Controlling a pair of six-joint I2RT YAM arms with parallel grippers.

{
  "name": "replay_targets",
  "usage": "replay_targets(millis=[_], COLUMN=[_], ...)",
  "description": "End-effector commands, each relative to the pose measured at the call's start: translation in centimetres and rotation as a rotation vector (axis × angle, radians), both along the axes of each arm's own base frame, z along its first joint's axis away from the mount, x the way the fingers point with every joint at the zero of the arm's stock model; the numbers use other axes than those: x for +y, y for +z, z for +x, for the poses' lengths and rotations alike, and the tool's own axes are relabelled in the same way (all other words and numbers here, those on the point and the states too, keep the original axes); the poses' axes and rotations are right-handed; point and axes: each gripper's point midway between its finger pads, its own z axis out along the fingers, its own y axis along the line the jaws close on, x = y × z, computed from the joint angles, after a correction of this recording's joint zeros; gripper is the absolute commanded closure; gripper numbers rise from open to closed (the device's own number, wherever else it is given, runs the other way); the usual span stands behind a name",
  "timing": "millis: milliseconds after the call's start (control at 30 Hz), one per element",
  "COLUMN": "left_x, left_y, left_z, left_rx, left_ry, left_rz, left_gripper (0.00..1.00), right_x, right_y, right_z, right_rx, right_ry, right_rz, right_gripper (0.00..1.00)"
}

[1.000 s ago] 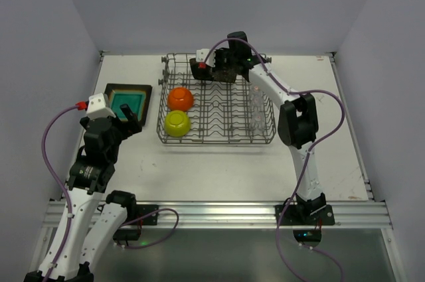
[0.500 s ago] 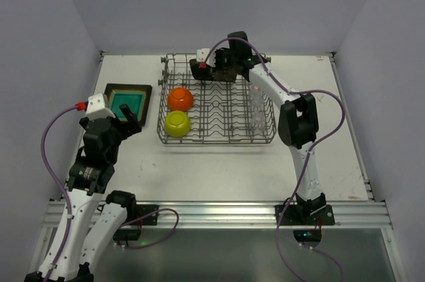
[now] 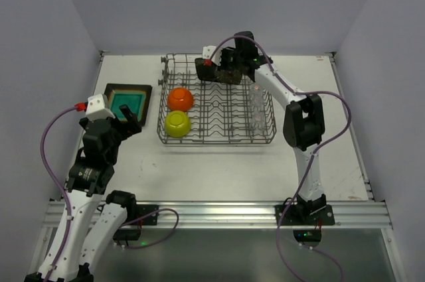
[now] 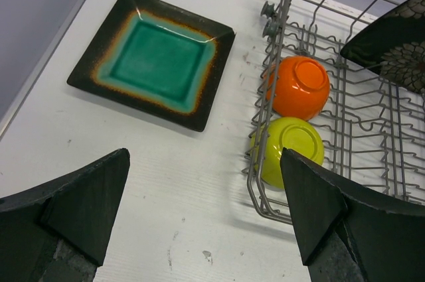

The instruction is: Unload the mixed dishes from the dish rack

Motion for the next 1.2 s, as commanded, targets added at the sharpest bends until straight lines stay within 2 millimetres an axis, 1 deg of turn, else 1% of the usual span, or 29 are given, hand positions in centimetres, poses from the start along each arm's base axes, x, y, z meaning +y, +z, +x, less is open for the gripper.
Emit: replay_targets(millis=[0,300,367,433,467,500,533,567,600,633,667,700,733,767,800,833,867,900,933,1000,1033,1067,1100,1133,1167], left_x=[0.2,0.2,0.2,0.2,0.2,0.2,0.1,0.1,0.0,0.0,-0.2,-0.2,-0.4,-0.4,-0.5,-0.6,-0.8,-0.9,-1.4,-2.3,-3.8,-4.9,-6.1,-9.0,-10.8], left_y=[1.0,1.1,1.0,1.1,1.1,1.1,1.1,1.3,1.3,1.4,1.4,1.5,1.5,1.8,1.8,1.9,2.3,2.4,2.6,3.7,4.0,5.3,6.0,6.6,8.4], left_z=[0.3,0.3,0.3,0.4,0.4,0.4,0.4,0.5,0.5,0.5,0.6,0.6,0.7,0.7,0.8,0.8,0.8,0.9,0.9,1.1,1.2,1.4,1.5,1.1,1.2], left_rx=[-0.043,-0.044,-0.043,-0.044,-0.044,-0.044,-0.044,-0.047,-0.048,-0.049,-0.046,-0.044,-0.044,-0.05,-0.05,-0.052,-0.059,-0.06,-0.063,-0.09,-0.094,-0.131,-0.149,-0.15,-0.215], left_ry=[0.007,0.005,0.007,0.007,0.008,0.007,0.003,0.0,-0.002,-0.005,-0.011,-0.015,-0.023,-0.024,-0.026,-0.031,-0.038,-0.043,-0.061,-0.097,-0.172,-0.223,-0.277,-0.428,-0.53], left_rz=[0.017,0.017,0.018,0.018,0.018,0.018,0.016,0.015,0.015,0.014,0.013,0.012,0.01,0.007,0.004,-0.001,-0.006,-0.015,-0.029,-0.076,-0.112,-0.142,-0.19,-0.245,-0.278], left_gripper=[0.0,0.0,0.0,0.0,0.0,0.0,0.0,0.0,0.0,0.0,0.0,0.0,0.0,0.0,0.0,0.0,0.0,0.0,0.0,0.0,0.0,0.0,0.0,0.0,0.0], right_x=[0.2,-0.2,-0.4,-0.7,-1.1,-1.2,-1.8,-2.4,-2.7,-3.0,-3.3,-4.1,-4.4,-5.4,-6.4,-6.9,-7.7,-8.9,-9.3,-10.1,-10.6,-10.8,-10.3,-10.8,-10.8], right_y=[15.0,17.3,18.2,18.7,20.1,20.8,20.9,22.9,23.9,23.9,24.5,27.5,27.0,28.4,30.0,29.2,29.6,30.3,29.3,28.4,27.9,27.6,25.0,25.7,26.5], right_z=[-0.9,-2.0,-2.4,-2.9,-3.4,-3.7,-3.8,-4.6,-5.2,-5.7,-6.3,-7.7,-8.1,-8.2,-9.2,-9.2,-9.4,-10.0,-10.2,-10.8,-11.7,-12.4,-13.1,-15.0,-16.2], right_rx=[-0.304,-0.317,-0.325,-0.318,-0.338,-0.341,-0.307,-0.326,-0.32,-0.258,-0.242,-0.276,-0.188,-0.206,-0.204,-0.124,-0.112,-0.096,0.0,0.11,0.211,0.264,0.381,0.49,0.52], right_ry=[0.011,0.004,-0.004,-0.012,-0.02,-0.03,-0.069,-0.08,-0.09,-0.116,-0.127,-0.135,-0.18,-0.236,-0.268,-0.326,-0.368,-0.414,-0.445,-0.498,-0.519,-0.517,-0.514,-0.475,-0.401], right_rz=[0.202,0.242,0.253,0.269,0.287,0.306,0.343,0.386,0.425,0.493,0.535,0.613,0.704,0.779,0.849,0.931,0.991,1.052,1.121,1.203,1.283,1.322,1.337,1.439,1.494], right_gripper=[1.0,1.0,1.0,1.0,1.0,1.0,1.0,1.0,1.0,1.0,1.0,1.0,1.0,1.0,1.0,1.0,1.0,1.0,1.0,1.0,1.0,1.0,1.0,1.0,1.0])
